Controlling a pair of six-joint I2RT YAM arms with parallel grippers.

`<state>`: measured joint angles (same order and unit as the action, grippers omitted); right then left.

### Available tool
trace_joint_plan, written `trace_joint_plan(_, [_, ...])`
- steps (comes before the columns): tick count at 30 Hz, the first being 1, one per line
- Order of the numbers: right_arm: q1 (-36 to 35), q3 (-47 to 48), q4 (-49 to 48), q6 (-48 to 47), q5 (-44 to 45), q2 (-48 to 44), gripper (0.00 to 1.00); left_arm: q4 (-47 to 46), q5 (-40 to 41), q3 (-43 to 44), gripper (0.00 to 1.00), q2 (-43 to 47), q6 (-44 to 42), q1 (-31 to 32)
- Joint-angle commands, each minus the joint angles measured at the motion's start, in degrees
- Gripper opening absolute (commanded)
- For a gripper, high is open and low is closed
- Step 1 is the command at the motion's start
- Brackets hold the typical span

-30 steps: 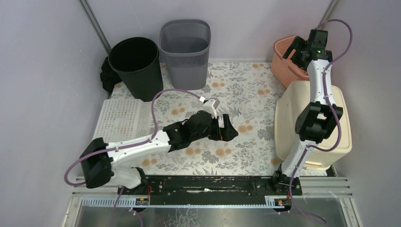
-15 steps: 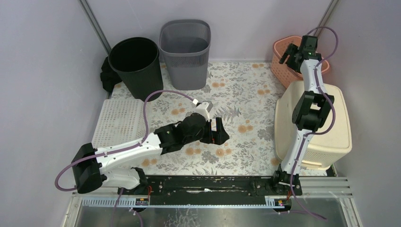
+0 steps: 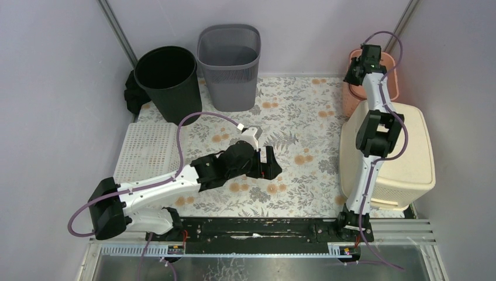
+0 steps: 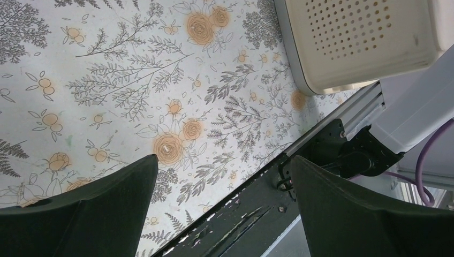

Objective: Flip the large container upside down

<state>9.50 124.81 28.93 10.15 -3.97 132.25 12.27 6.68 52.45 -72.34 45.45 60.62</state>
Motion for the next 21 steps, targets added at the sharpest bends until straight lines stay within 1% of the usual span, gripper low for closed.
trace_joint_plan(1, [-2.2, 3.9, 0.0, -1.1, -3.5, 1.7, 0.18, 0.4, 2.3, -0.8, 1.0, 1.7, -0.5, -1.0])
trace_joint_plan(3, [-3.0, 4.5, -1.2, -1.4, -5.4, 1.6, 0.1, 0.5, 2.4, -0.9, 1.0, 1.9, -0.5, -1.3])
trace_joint_plan(6, [-5.3, 5.2, -2.6, -3.0, -5.2, 0.0, 0.0, 0.8, 2.6, -0.7, 1.0, 2.1, -0.5, -1.6])
trace_joint_plan(8, [-7.0, 5.0, -3.7, -3.7, -5.6, -2.0, 0.0, 1.0, 3.0, -0.7, 1.0, 2.5, -0.4, -1.8])
trace_joint_plan(10, [-8.6, 4.5, -4.8, -3.2, -8.2, -4.4, 0.0, 1.2, 3.4, -0.8, 1.0, 3.0, -0.3, -1.9])
trace_joint_plan(13, [-11.2, 1.8, -5.9, -2.3, -9.7, -9.5, 0.0, 2.0, 4.4, -0.7, 1.0, 3.9, 0.0, -2.2])
trace_joint_plan(16, [-12.8, -5.3, -8.5, 0.9, -12.2, -17.0, 0.0, 2.8, 5.2, -0.8, 1.0, 5.7, 0.5, -2.6])
trace_joint_plan(21, [-13.2, -23.0, -14.0, 11.3, -18.2, -32.4, 0.0, 3.1, 7.0, -2.3, 1.0, 10.6, 1.0, -3.7])
